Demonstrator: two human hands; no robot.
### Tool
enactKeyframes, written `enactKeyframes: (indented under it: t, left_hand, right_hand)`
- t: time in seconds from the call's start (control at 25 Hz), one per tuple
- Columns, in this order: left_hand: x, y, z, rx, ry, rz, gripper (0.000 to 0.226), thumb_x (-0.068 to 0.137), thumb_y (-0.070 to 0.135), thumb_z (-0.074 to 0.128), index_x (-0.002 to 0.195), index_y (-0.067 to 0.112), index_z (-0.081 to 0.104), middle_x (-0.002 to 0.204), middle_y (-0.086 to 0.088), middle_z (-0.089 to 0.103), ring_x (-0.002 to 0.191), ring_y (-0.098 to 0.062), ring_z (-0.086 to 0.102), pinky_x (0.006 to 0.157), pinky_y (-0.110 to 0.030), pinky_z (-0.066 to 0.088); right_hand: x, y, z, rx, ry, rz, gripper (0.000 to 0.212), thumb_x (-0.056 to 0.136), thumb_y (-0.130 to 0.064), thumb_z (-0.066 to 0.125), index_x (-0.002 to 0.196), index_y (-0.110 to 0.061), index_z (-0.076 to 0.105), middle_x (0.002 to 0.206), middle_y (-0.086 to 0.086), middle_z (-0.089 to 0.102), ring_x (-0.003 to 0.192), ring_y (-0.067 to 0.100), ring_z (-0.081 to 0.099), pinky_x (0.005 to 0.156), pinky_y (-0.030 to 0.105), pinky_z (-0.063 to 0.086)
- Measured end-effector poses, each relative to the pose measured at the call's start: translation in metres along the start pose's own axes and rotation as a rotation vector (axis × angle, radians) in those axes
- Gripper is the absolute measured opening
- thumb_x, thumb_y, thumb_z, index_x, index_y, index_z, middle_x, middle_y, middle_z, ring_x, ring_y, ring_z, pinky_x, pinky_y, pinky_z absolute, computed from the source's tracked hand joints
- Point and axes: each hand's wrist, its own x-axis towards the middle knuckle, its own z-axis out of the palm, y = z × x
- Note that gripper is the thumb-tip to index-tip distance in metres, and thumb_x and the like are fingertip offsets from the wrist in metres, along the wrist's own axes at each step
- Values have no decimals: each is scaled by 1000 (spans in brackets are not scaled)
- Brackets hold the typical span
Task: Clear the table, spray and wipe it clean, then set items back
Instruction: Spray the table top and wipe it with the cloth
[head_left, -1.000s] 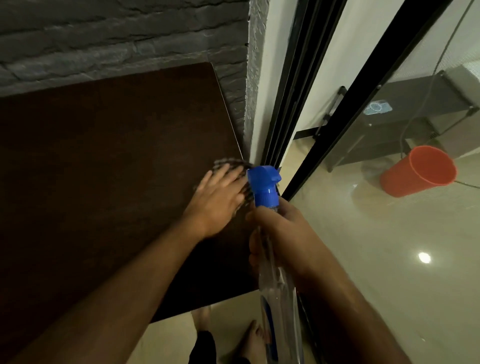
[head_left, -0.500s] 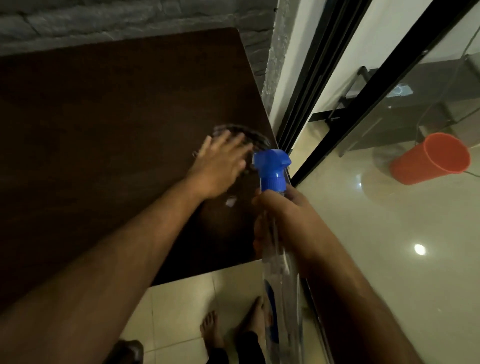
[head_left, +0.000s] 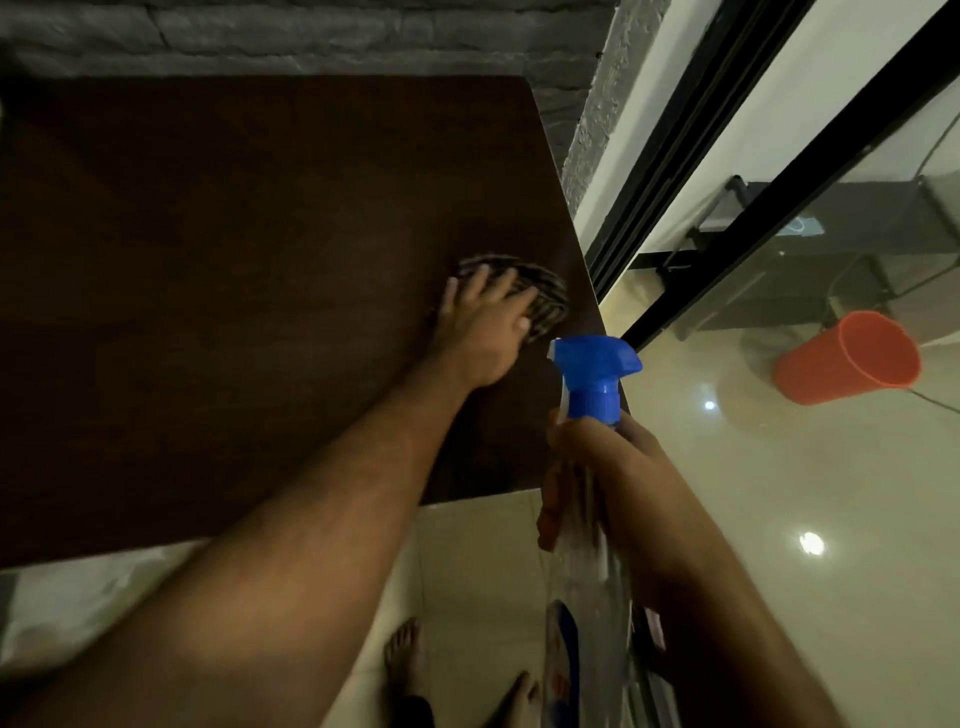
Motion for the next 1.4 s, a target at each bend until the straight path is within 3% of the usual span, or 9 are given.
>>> enactKeyframes:
  t: [0.12, 0.28, 0.44, 0.6, 0.76, 0.96, 1.2, 1.32, 1.4]
  left_hand:
    - [-86, 19, 25, 37, -34, 190, 56, 96, 39, 15, 150, 29, 27, 161, 6, 13, 149, -17, 0, 120, -47, 1]
    - [-174, -66, 21, -45, 11, -18, 53, 96, 48, 18, 149, 38, 21, 159, 15, 6, 146, -6, -7, 119, -38, -6]
    - [-103, -99, -4, -48, 69, -290, 48, 103, 39, 28, 150, 30, 26, 162, 4, 11, 149, -20, 1, 117, -48, -1]
    - [-60, -89, -6, -55, 66, -389, 48, 104, 36, 29, 151, 29, 24, 162, 3, 10, 149, -24, 0, 117, -51, 0]
    - [-75, -85, -5, -56, 80, -376, 49, 104, 35, 29, 151, 29, 22, 162, 2, 9, 149, -23, -1, 118, -49, 0]
    - [-90, -40, 12, -100, 131, -398, 48, 103, 36, 29, 151, 33, 23, 162, 5, 9, 149, -20, -2, 118, -46, -5]
    - [-164, 38, 46, -117, 42, -16, 50, 100, 44, 21, 149, 36, 22, 159, 13, 5, 147, -10, -7, 118, -38, -8]
    - [-191, -14, 37, -103, 70, -118, 53, 97, 48, 18, 148, 37, 19, 159, 13, 7, 147, -8, -5, 118, -39, -5]
    - [-156, -48, 20, -77, 107, -263, 51, 101, 46, 21, 150, 33, 24, 161, 6, 11, 148, -16, 0, 118, -45, -1]
  right_hand:
    - [-6, 6, -3, -11, -28, 5, 13, 88, -14, 56, 100, -12, 53, 64, 11, 56, 54, 26, 54, 55, 40, 50]
    - [-17, 15, -19, -15, -73, 27, 17, 90, -16, 56, 107, -16, 52, 68, 12, 56, 57, 25, 55, 57, 36, 51]
    - [-34, 25, -28, -76, -125, 51, 16, 90, -18, 57, 105, -19, 51, 70, 12, 56, 55, 21, 56, 55, 33, 52]
    - [-43, 35, -27, -119, -201, 67, 18, 88, -19, 60, 104, -23, 52, 67, 10, 57, 53, 21, 56, 58, 38, 51]
    - [-46, 46, -32, -137, -220, 94, 18, 89, -20, 59, 106, -22, 51, 68, 10, 58, 53, 19, 56, 53, 30, 51]
    - [-38, 51, -72, -125, -7, 100, 22, 90, -20, 57, 110, -21, 49, 66, 9, 58, 55, 22, 58, 57, 35, 52]
    - [-26, 46, -73, -61, -39, 36, 20, 90, -19, 56, 109, -19, 50, 66, 9, 57, 54, 21, 57, 55, 33, 52]
    - [-24, 42, -77, -62, -65, 29, 20, 91, -20, 56, 109, -21, 48, 67, 10, 58, 54, 22, 57, 54, 31, 51]
    - [-23, 41, -85, -51, -41, 23, 20, 90, -20, 56, 108, -22, 48, 68, 11, 58, 55, 23, 57, 55, 33, 51]
